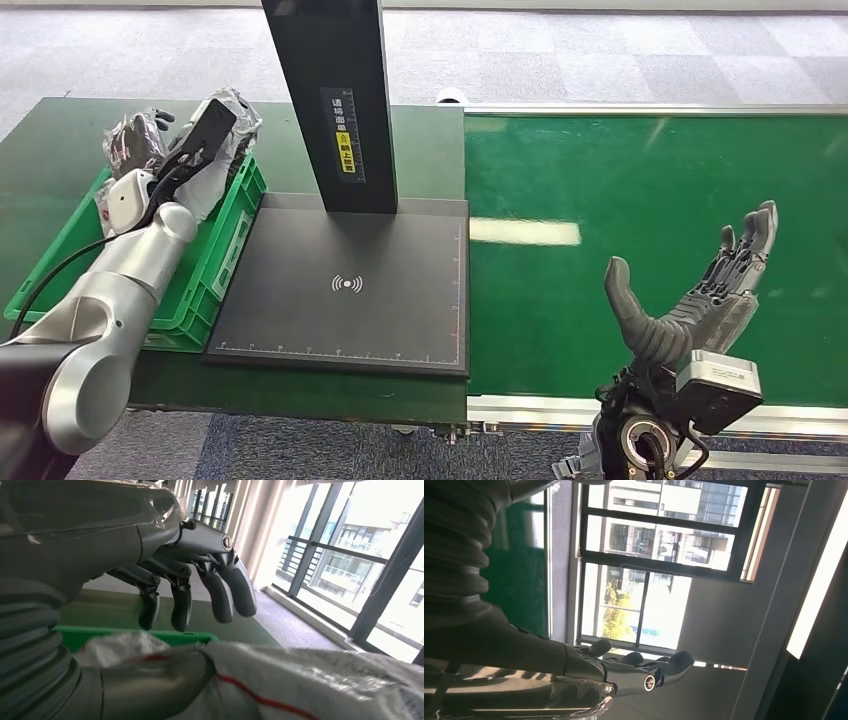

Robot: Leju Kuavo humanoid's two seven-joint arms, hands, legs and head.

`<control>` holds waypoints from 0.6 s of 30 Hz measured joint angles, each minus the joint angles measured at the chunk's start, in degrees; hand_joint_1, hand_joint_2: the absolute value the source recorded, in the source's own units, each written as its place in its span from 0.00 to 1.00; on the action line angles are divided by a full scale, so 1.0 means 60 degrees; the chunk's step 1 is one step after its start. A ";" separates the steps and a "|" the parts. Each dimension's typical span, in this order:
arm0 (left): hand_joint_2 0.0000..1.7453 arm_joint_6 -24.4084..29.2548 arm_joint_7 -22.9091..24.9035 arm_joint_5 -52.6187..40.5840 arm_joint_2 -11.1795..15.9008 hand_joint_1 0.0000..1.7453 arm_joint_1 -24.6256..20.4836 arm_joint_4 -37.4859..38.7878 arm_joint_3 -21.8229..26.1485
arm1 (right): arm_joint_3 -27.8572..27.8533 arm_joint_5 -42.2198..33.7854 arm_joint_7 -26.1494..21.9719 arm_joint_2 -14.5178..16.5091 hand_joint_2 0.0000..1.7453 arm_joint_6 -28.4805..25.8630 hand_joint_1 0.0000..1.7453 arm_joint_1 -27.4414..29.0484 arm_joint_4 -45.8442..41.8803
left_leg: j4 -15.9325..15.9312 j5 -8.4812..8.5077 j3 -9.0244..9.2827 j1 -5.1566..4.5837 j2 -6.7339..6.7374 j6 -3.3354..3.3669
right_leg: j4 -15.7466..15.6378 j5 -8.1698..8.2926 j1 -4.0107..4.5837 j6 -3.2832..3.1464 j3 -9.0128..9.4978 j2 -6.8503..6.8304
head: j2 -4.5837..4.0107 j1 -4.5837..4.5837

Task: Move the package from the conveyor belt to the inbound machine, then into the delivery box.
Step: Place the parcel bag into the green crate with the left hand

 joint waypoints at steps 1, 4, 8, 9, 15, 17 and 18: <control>1.00 0.0050 0.0108 -0.0139 0.0000 0.00 0.0005 0.0021 -0.0001 | 0.0005 -0.0010 0.0004 -0.0010 1.00 -0.0001 0.00 0.0001 0.0005 | 0.0000 0.0000 0.0000 0.0000 0.0000 0.0000 | 0.0000 0.0000 0.0000 0.0000 0.0000 0.0000 | 0.0000 0.0000; 1.00 0.0215 0.0427 -0.0518 0.0006 0.00 0.0018 0.0069 -0.0004 | 0.0035 -0.0043 0.0041 -0.0039 1.00 0.0002 0.00 0.0006 0.0034 | 0.0000 -0.0001 -0.0001 0.0000 0.0000 0.0000 | 0.0000 0.0000 0.0000 0.0000 0.0000 0.0000 | 0.0000 0.0000; 1.00 0.0528 0.0592 -0.0753 0.0068 0.00 0.0075 0.0097 0.0001 | 0.0088 -0.0052 0.0090 -0.0079 1.00 0.0009 0.00 0.0024 0.0121 | 0.0000 -0.0001 -0.0001 0.0000 0.0000 0.0000 | 0.0000 0.0000 0.0000 0.0000 0.0000 0.0000 | 0.0000 0.0000; 1.00 0.0641 0.0580 -0.0759 0.0094 0.00 0.0097 0.0097 0.0005 | 0.0102 -0.0052 0.0097 -0.0088 1.00 0.0010 0.00 0.0028 0.0146 | 0.0000 -0.0001 -0.0001 0.0000 -0.0001 0.0000 | 0.0000 0.0000 0.0000 0.0000 -0.0001 0.0000 | 0.0000 0.0000; 1.00 0.1805 -0.1350 0.0587 0.0081 0.00 0.0317 -0.0104 0.0526 | 0.0158 -0.0140 0.0166 -0.0146 1.00 0.0017 0.00 0.0035 0.0306 | 0.0000 0.0001 0.0001 0.0001 0.0001 0.0000 | 0.0000 0.0000 0.0000 0.0000 -0.0004 0.0000 | 0.0000 -0.0003; 1.00 0.1997 -0.3560 0.2158 -0.0148 0.00 0.0426 -0.0434 0.1147 | 0.0158 -0.0222 0.0197 -0.0162 1.00 0.0040 0.00 0.0036 0.0376 | 0.0001 0.0001 0.0001 0.0000 -0.0003 0.0000 | 0.0000 0.0000 0.0000 0.0000 -0.0004 -0.0004 | 0.0000 0.0000; 1.00 0.1914 -0.4598 0.2941 -0.0325 0.00 0.0464 -0.0606 0.1494 | 0.0159 -0.0271 0.0220 -0.0168 1.00 0.0079 0.00 0.0037 0.0417 | 0.0001 0.0001 0.0000 0.0000 -0.0006 0.0000 | -0.0001 0.0000 -0.0003 0.0000 -0.0002 -0.0007 | 0.0000 0.0000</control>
